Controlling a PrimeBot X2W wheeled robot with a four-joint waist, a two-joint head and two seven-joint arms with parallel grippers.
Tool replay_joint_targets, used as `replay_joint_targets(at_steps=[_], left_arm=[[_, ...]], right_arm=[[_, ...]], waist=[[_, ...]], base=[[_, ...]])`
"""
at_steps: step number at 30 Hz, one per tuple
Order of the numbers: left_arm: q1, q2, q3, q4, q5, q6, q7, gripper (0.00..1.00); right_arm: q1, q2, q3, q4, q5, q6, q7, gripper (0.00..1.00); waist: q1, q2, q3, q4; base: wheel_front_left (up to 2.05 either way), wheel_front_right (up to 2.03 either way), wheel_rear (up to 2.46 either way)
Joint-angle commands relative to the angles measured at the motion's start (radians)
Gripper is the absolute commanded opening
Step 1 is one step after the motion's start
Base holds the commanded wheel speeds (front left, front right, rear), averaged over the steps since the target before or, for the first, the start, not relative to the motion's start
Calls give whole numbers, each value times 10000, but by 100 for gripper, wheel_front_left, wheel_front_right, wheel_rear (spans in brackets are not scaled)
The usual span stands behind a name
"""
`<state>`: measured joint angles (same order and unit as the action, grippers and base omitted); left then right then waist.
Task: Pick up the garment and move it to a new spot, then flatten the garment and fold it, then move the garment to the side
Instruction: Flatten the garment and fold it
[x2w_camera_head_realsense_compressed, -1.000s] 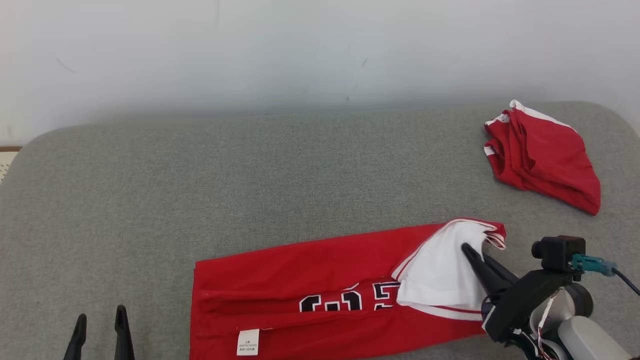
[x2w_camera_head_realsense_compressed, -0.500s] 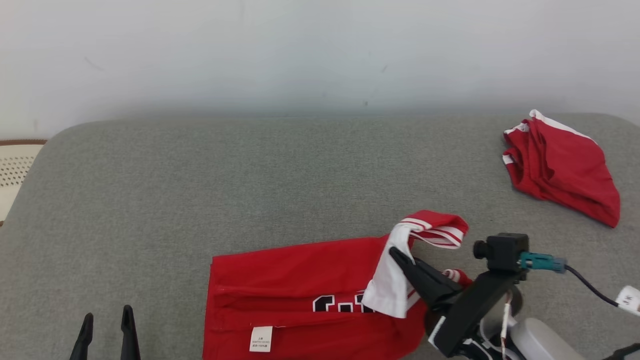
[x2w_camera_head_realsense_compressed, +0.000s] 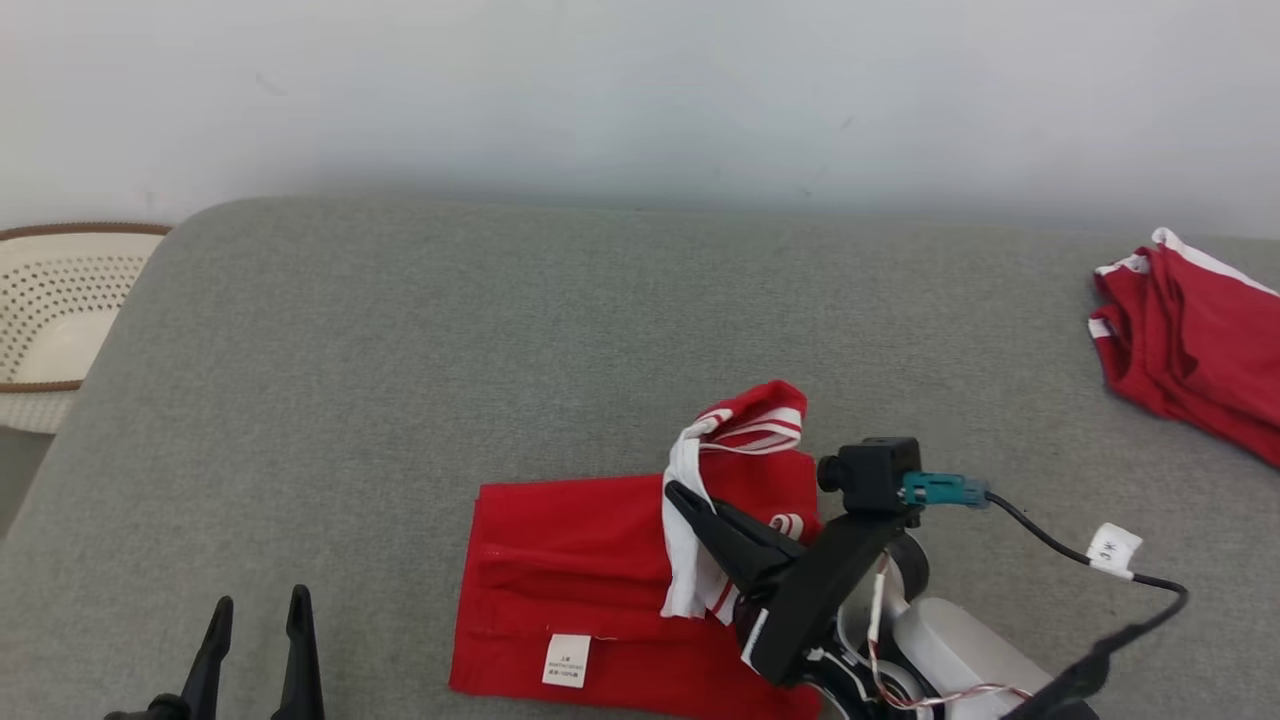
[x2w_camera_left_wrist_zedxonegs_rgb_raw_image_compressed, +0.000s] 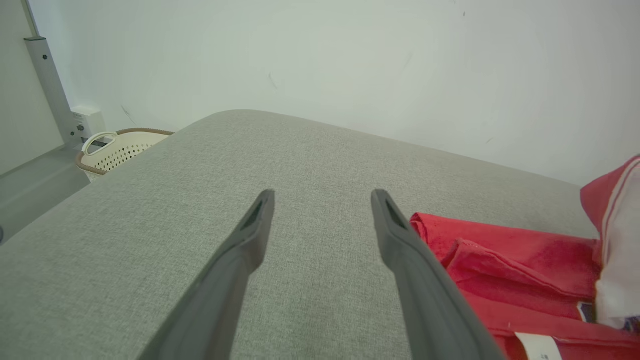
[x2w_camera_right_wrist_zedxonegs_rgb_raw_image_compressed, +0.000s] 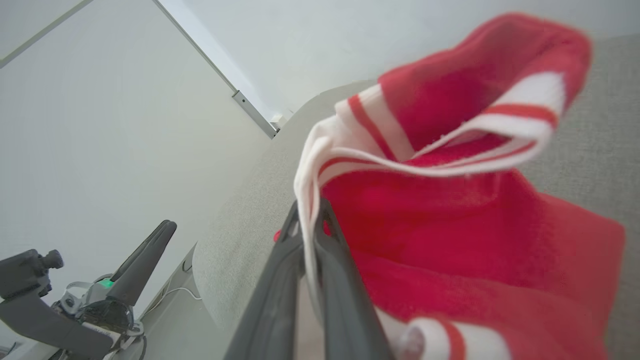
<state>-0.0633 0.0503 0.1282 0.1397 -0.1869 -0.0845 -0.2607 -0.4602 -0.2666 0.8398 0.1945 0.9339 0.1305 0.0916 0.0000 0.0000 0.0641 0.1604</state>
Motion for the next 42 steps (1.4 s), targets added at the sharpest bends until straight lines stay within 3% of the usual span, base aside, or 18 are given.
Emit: replay_joint_targets(at_steps=[1, 8, 25, 26, 27, 28, 42], left_arm=[[-75, 7, -21, 59, -46, 61, -32, 100], [-289, 7, -459, 226, -184, 105, -32, 100], [-631, 9, -838, 567, -358, 126, -33, 100], [-641, 7, -849, 580, -366, 139, -33, 100], [-637, 9, -839, 590, -365, 138, -33, 100], [-626, 7, -826, 596, -361, 144, -33, 100], [-260, 7, -606, 514, -196, 132, -33, 100]], right_arm=[[-178, 120, 84, 149, 84, 4, -84, 0], [-925, 902, 640, 1584, 493, 4, -442, 0], [-1928, 1796, 2113, 3994, 1098, 4, -1250, 0], [-1983, 1820, 2186, 4105, 1117, 4, -1336, 49], [-2033, 1845, 2258, 4174, 1158, 4, -1421, 87], [-2066, 1871, 2330, 4190, 1244, 4, -1495, 100], [-2551, 971, 2939, 3188, 1352, 4, -3280, 100]], waist=[[0, 0, 97, 196], [0, 0, 224, 610], [0, 0, 406, 956], [0, 0, 397, 962], [0, 0, 387, 962], [0, 0, 377, 955], [0, 0, 49, 602]], base=[[0, 0, 0], [0, 0, 0], [0, 0, 0], [0, 0, 0], [0, 0, 0], [0, 0, 0], [0, 0, 0]])
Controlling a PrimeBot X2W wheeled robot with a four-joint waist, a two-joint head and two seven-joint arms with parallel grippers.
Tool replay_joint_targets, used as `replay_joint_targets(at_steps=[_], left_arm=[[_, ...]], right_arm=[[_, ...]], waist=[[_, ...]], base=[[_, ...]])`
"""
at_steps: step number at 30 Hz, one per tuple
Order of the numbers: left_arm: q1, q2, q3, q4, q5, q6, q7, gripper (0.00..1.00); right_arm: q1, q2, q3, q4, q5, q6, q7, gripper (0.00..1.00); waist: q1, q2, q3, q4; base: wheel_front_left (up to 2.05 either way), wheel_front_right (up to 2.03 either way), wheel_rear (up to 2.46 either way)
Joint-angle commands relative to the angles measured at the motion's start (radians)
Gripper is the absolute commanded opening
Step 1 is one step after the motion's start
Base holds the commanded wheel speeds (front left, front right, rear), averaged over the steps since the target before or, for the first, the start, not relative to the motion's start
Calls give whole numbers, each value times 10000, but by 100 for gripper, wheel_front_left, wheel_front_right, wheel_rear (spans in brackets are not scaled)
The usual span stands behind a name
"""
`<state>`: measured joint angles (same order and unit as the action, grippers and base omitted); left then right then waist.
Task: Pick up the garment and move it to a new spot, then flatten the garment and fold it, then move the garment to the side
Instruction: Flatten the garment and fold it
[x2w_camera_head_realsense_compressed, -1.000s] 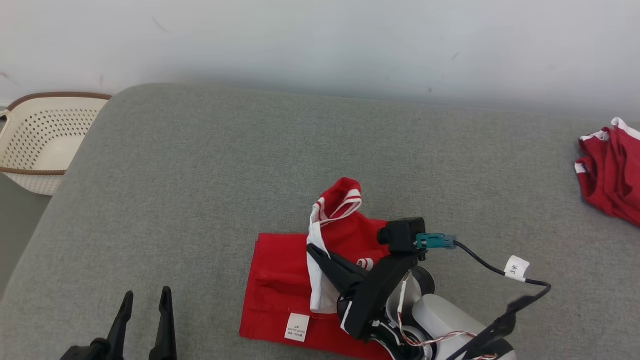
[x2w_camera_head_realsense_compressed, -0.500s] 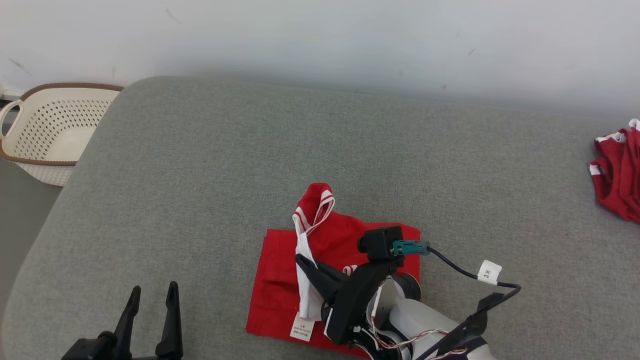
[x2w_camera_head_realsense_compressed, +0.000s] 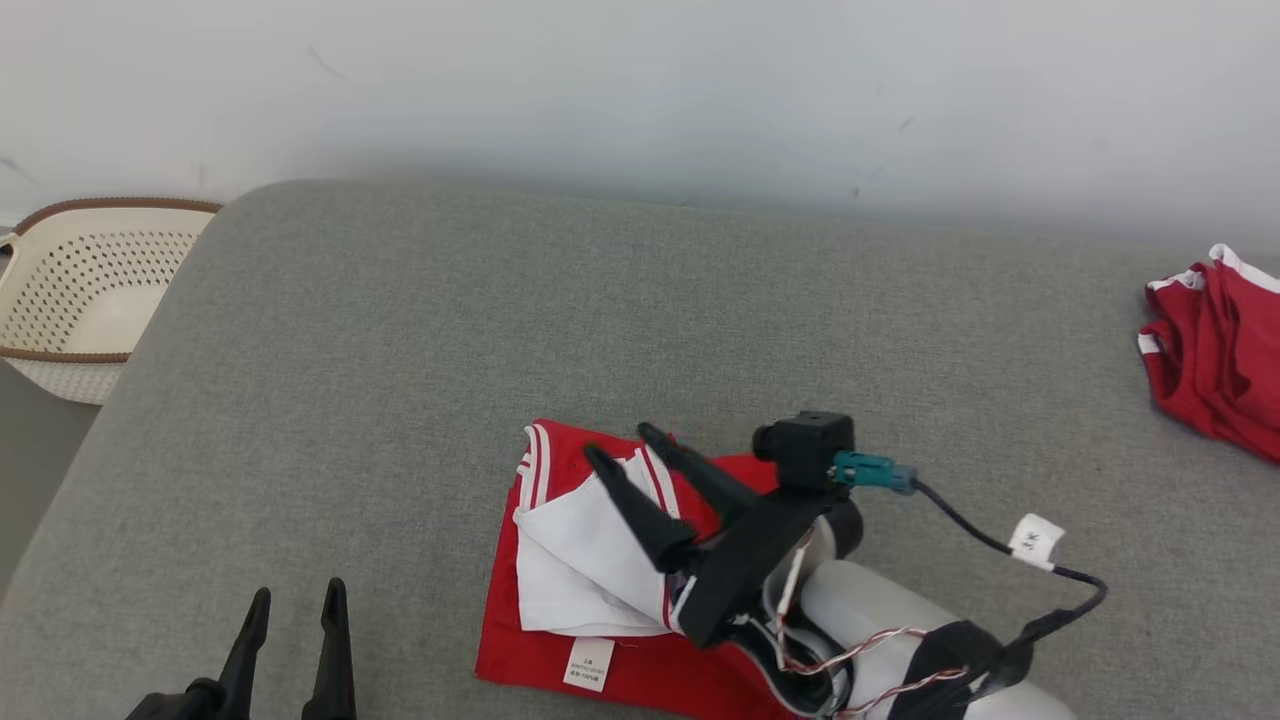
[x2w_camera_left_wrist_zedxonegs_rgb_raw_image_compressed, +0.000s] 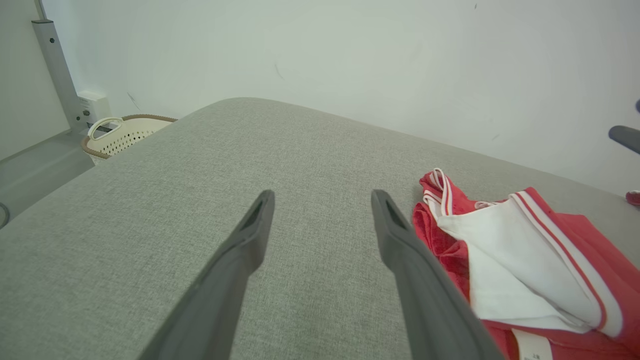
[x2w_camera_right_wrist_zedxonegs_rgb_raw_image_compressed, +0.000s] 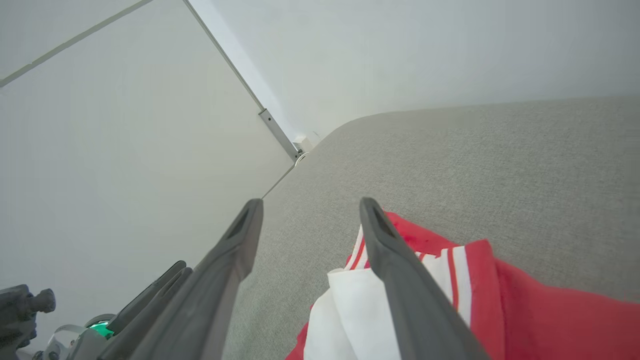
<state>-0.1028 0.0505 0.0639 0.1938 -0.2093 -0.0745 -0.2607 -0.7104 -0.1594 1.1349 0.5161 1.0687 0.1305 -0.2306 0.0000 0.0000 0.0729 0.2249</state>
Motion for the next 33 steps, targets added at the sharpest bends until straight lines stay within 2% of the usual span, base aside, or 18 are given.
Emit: replay_joint_targets(at_steps=[1, 7, 12, 24, 33], left_arm=[[152, 7, 46, -31, 39, 23, -33, 100], [232, 6, 88, -79, 55, -6, -33, 100], [261, 5, 81, -137, 15, 28, -33, 100], [37, 8, -171, -197, -150, 77, -33, 100], [-95, 5, -268, -147, -264, 114, -33, 100]], right_arm=[[-37, -213, -82, -71, -4, 4, -112, 100], [232, -845, -468, 107, -88, 4, -242, 100], [278, -1061, -667, 633, -206, 4, -190, 100], [-299, -307, -351, 2179, -340, 4, 403, 100], [-720, -9, -56, 3184, -192, 4, 488, 100]], waist=[[0, 0, -54, -61], [0, 0, -119, -110], [0, 0, -99, -102], [0, 0, 237, 227], [0, 0, 462, 598]], base=[[0, 0, 0], [0, 0, 0], [0, 0, 0], [0, 0, 0], [0, 0, 0]])
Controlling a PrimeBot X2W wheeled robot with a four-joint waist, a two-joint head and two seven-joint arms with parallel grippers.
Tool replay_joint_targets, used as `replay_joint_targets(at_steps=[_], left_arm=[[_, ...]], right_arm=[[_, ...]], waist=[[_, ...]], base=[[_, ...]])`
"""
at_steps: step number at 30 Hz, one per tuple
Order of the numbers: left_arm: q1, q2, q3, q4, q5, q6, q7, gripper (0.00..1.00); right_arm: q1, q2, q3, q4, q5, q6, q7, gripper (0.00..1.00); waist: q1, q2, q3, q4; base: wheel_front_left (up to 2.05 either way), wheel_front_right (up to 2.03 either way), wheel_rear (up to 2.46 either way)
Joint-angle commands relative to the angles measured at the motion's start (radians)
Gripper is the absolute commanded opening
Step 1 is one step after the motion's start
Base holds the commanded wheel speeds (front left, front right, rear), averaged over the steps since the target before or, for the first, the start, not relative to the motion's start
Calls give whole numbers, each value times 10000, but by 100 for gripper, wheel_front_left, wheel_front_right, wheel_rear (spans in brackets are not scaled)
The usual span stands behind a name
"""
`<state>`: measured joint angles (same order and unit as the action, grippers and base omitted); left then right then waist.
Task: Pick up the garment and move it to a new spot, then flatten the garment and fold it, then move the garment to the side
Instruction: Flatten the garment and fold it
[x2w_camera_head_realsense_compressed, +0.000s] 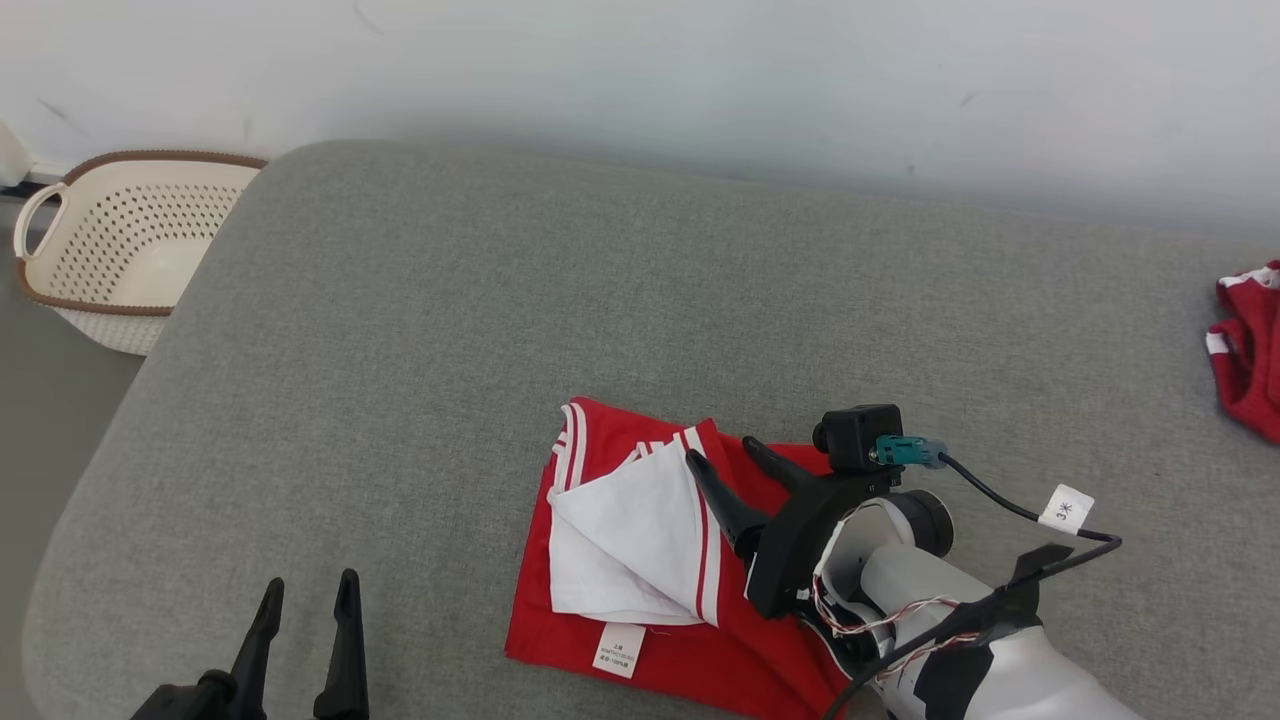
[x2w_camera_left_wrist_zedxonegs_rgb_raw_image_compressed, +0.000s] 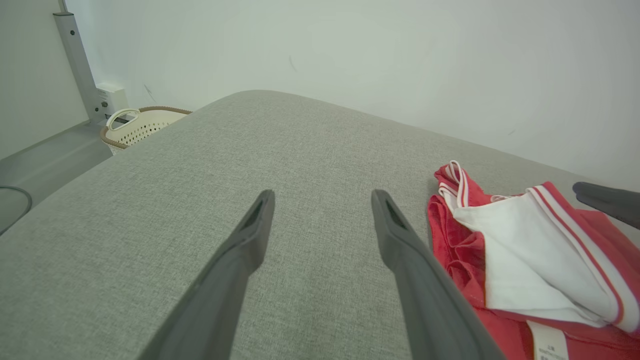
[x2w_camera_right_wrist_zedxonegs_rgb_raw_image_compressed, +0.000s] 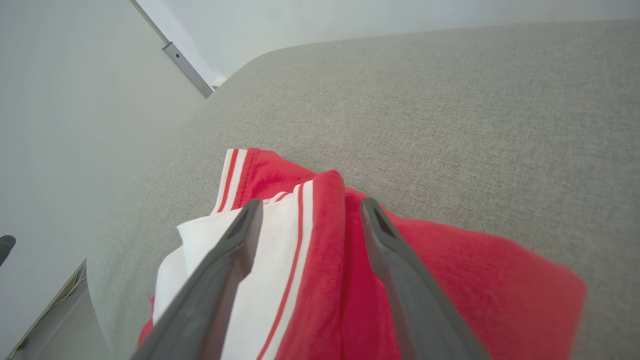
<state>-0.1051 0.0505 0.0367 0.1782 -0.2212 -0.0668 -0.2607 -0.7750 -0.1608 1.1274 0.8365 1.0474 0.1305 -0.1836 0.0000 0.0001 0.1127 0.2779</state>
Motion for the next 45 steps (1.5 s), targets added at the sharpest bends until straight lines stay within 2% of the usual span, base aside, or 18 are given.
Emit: replay_joint_targets(at_steps=[1, 6, 7, 8, 12, 21, 33, 45], left_arm=[[-85, 5, -1, 7, -164, 43, -33, 100], [-108, 5, -51, -28, -171, 78, -33, 100], [-115, 5, -63, -35, -180, 80, -33, 100], [-128, 5, -78, -43, -201, 75, -33, 100], [-189, 5, -105, -59, -230, 107, -33, 100], [-166, 6, -2, 54, -195, 122, -33, 100], [30, 5, 111, 72, -122, 71, -33, 100], [32, 6, 38, 46, -141, 82, -33, 100]], right_arm=[[-107, 40, 61, 125, 61, 4, 48, 100], [-314, 183, 218, 608, 212, 4, -28, 100], [-345, 208, 261, 690, 222, 4, -44, 75], [-373, 227, 300, 749, 254, 4, -80, 40], [-477, 260, 458, 835, 356, 4, -227, 0], [-532, 245, 878, 437, 386, 4, -615, 0], [386, -519, 1455, -2353, 190, 4, -800, 0], [1118, -677, 1557, -3802, -223, 4, -139, 0]], waist=[[0, -1, 92, 97], [0, -1, 231, 211], [0, -1, 258, 226], [0, -1, 287, 240], [0, -1, 371, 264], [0, -1, 270, 121], [0, -1, -30, -76], [0, -1, -13, -37]], base=[[0, 0, 0], [0, 0, 0], [0, 0, 0], [0, 0, 0], [0, 0, 0], [0, 0, 0], [0, 0, 0], [0, 0, 0]])
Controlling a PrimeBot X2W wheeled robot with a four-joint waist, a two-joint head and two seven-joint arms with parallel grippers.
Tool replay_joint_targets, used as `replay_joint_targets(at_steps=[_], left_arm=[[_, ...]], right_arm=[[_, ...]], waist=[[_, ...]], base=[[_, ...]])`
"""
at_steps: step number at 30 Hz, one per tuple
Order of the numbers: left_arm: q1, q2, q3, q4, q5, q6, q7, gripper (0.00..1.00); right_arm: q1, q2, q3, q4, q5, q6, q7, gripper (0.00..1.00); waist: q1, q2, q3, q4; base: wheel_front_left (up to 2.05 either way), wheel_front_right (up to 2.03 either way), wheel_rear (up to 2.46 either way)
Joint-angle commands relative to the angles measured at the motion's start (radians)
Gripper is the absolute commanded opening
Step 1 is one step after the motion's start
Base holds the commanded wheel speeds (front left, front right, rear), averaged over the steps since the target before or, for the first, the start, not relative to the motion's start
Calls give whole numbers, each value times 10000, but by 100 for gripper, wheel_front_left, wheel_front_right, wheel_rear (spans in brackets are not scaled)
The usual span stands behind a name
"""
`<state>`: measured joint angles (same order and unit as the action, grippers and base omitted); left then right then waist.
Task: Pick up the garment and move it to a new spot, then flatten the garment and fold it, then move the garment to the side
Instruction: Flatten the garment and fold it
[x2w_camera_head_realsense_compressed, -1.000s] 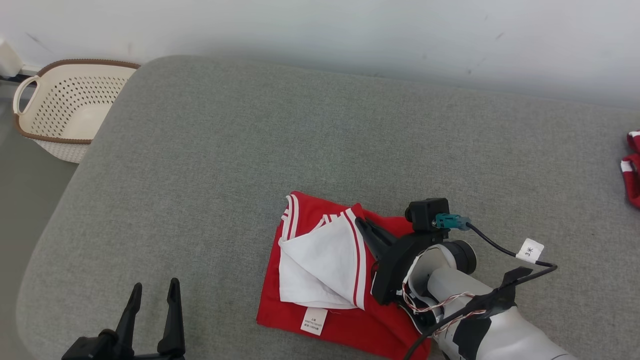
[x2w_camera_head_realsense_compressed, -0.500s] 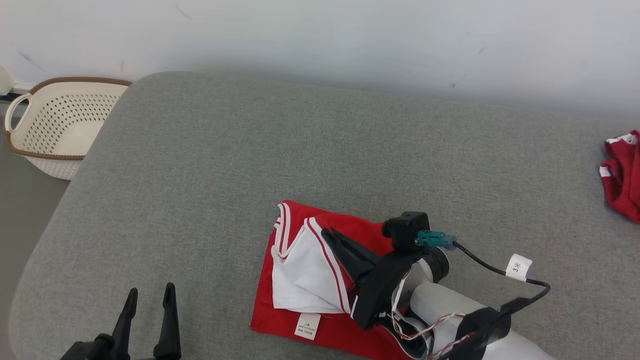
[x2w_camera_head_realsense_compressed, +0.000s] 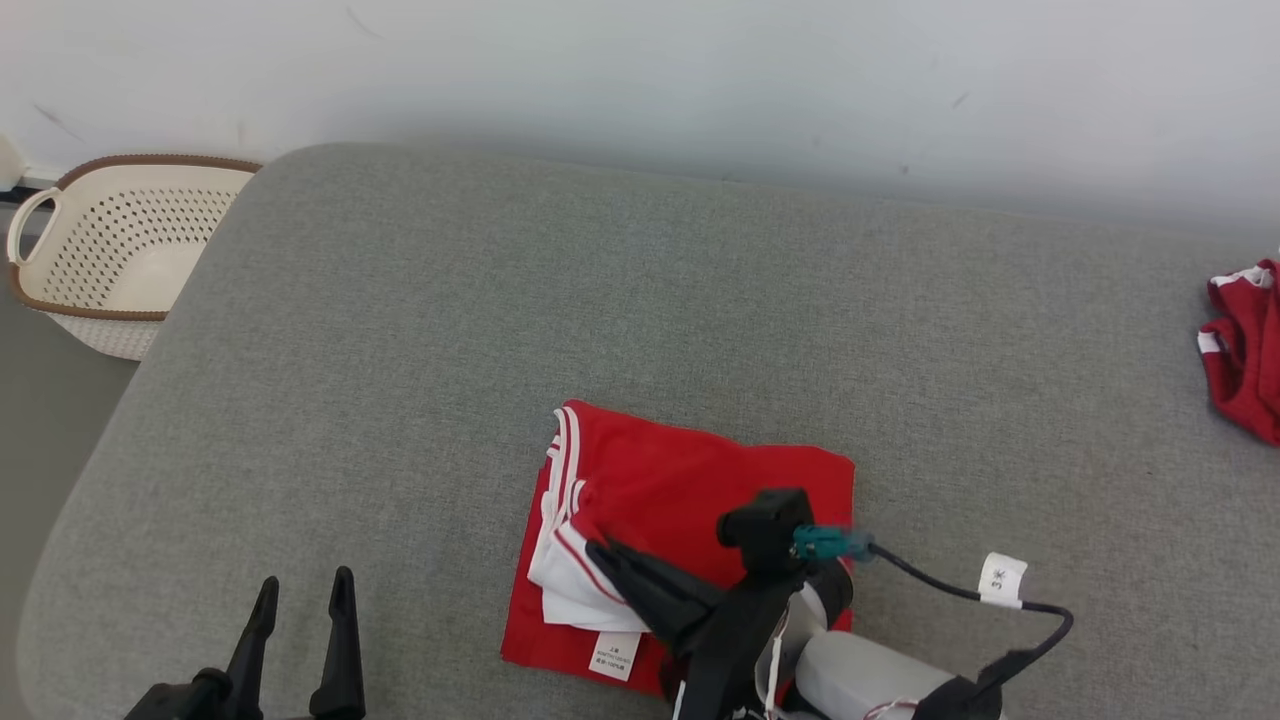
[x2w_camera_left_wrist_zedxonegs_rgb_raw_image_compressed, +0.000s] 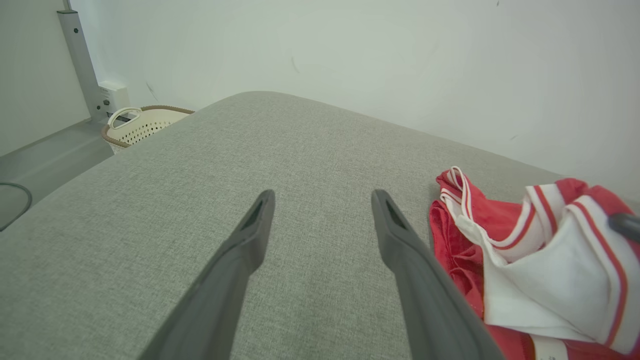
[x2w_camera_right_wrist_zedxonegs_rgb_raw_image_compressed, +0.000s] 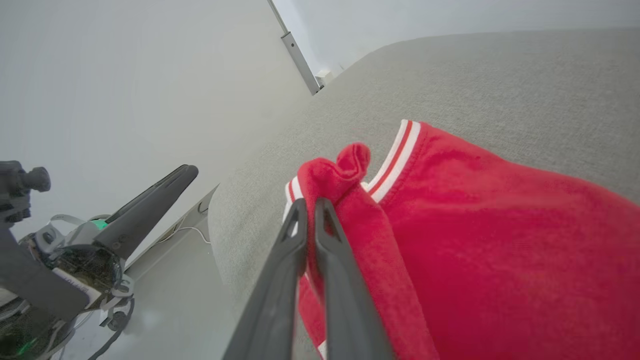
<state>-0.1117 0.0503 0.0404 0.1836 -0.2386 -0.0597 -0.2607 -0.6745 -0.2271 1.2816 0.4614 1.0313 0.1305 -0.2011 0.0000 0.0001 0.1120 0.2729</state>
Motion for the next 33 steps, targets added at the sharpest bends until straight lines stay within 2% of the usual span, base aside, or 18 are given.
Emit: replay_joint_targets(at_steps=[1, 13, 15, 16, 25, 29, 33], left_arm=[[101, 7, -5, -6, 31, 16, -33, 100], [82, 8, -43, 104, 16, 18, -33, 100], [103, 7, -31, 112, 44, 10, -33, 100], [115, 7, -22, 116, 63, 6, -33, 100], [257, 7, 109, 103, 180, -64, -33, 100], [340, 7, 190, 50, 207, -40, -33, 100], [451, 8, 262, -23, 217, -4, -33, 100]], right_arm=[[226, -4, 23, -140, -51, 4, 138, 0], [1131, 176, 25, -544, -126, 4, 933, 0], [1159, 193, 19, -575, -83, 4, 987, 91], [1196, 203, 19, -605, -46, 4, 961, 100], [1116, -184, 20, -1367, 275, 4, 312, 100], [893, -549, -277, -1096, 194, 4, -235, 100], [841, -822, -1061, -542, -54, 4, -511, 100]], waist=[[0, -1, -14, 31], [0, -1, -98, 176], [0, -1, -135, 173], [0, -1, -154, 169], [0, -1, -388, 34], [0, -1, -470, -64], [0, -1, -551, -186]], base=[[0, 0, 0], [0, 0, 0], [0, 0, 0], [0, 0, 0], [0, 0, 0], [0, 0, 0], [0, 0, 0]])
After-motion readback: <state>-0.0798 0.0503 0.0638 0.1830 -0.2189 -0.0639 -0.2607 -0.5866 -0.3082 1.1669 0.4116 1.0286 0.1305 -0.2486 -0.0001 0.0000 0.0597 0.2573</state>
